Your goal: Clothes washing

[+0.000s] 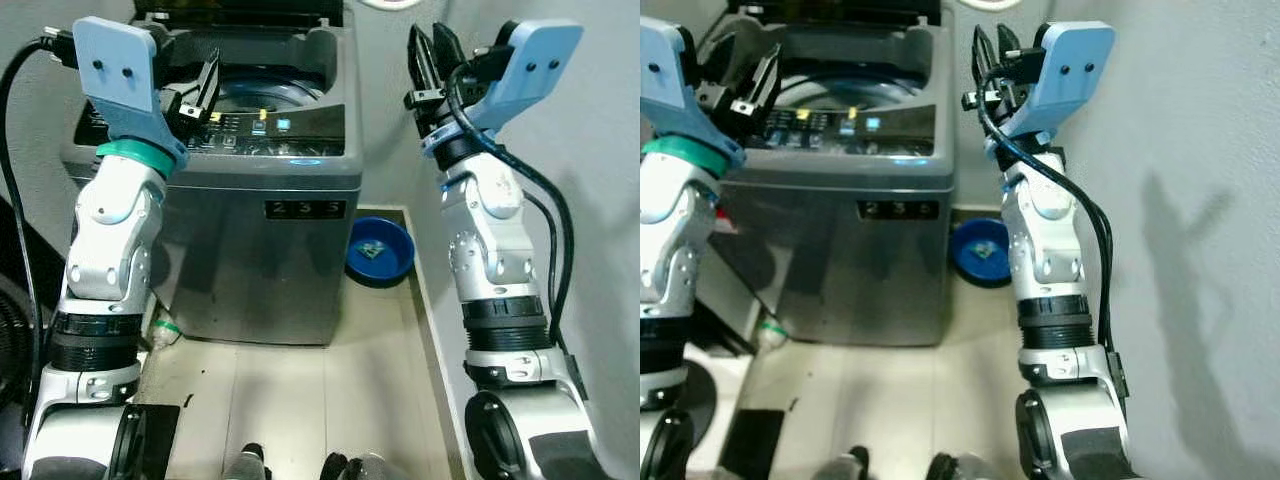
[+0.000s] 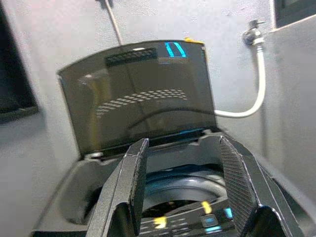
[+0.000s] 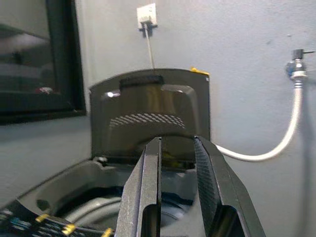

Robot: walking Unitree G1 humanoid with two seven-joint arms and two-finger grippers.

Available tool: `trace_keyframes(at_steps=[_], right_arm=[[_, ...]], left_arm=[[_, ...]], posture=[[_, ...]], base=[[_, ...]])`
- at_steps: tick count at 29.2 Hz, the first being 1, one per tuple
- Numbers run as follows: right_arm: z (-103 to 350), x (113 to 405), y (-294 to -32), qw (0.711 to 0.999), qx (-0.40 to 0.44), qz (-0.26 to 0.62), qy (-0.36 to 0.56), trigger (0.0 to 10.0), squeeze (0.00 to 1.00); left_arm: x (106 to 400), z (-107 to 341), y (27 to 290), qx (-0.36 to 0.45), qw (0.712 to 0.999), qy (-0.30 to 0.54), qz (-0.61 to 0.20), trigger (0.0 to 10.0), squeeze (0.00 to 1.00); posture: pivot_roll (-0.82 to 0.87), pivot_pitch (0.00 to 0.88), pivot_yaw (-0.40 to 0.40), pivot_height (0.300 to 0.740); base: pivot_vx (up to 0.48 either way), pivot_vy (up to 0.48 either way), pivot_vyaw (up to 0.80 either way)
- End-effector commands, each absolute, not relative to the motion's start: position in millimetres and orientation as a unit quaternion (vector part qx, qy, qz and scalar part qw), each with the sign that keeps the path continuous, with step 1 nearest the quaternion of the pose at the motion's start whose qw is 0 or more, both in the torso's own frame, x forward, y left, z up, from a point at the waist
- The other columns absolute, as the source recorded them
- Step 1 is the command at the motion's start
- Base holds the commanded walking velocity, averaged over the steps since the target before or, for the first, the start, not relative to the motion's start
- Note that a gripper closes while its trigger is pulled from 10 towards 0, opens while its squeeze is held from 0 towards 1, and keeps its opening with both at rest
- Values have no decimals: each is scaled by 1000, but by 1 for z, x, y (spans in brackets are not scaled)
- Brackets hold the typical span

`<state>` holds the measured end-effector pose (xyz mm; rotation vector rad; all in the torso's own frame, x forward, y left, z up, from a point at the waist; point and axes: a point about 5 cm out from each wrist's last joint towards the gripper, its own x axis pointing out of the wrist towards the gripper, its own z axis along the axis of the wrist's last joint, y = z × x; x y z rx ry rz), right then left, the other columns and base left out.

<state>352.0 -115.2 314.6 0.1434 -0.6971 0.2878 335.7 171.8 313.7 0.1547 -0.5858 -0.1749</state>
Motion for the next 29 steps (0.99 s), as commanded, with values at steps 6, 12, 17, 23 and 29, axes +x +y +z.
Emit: trace_keyframes(at_steps=[6, 12, 17, 23, 29], right_arm=[[312, 353, -117, 928, 77, 139, -337, 10000, 0], [311, 353, -116, 929, 55, 139, -337, 10000, 0], [311, 353, -116, 929, 58, 138, -338, 10000, 0], [311, 353, -116, 928, 57, 139, -340, 10000, 0], [312, 354, -116, 928, 59, 139, -341, 10000, 0]], left_arm=[[335, 311, 171, 79, 951, -284, -89, 10000, 0], [335, 311, 172, 79, 951, -285, -88, 10000, 0], [335, 311, 172, 79, 951, -285, -88, 10000, 0], [336, 311, 171, 80, 951, -286, -88, 10000, 0], [336, 311, 171, 80, 951, -287, -88, 10000, 0]], posture=[[58, 70, 12, 740], [57, 70, 10, 740], [57, 70, 10, 740], [57, 66, 9, 740], [57, 63, 10, 740]], base=[[0, 0, 533], [0, 0, 673], [0, 0, 788], [0, 0, 788], [0, 0, 788]])
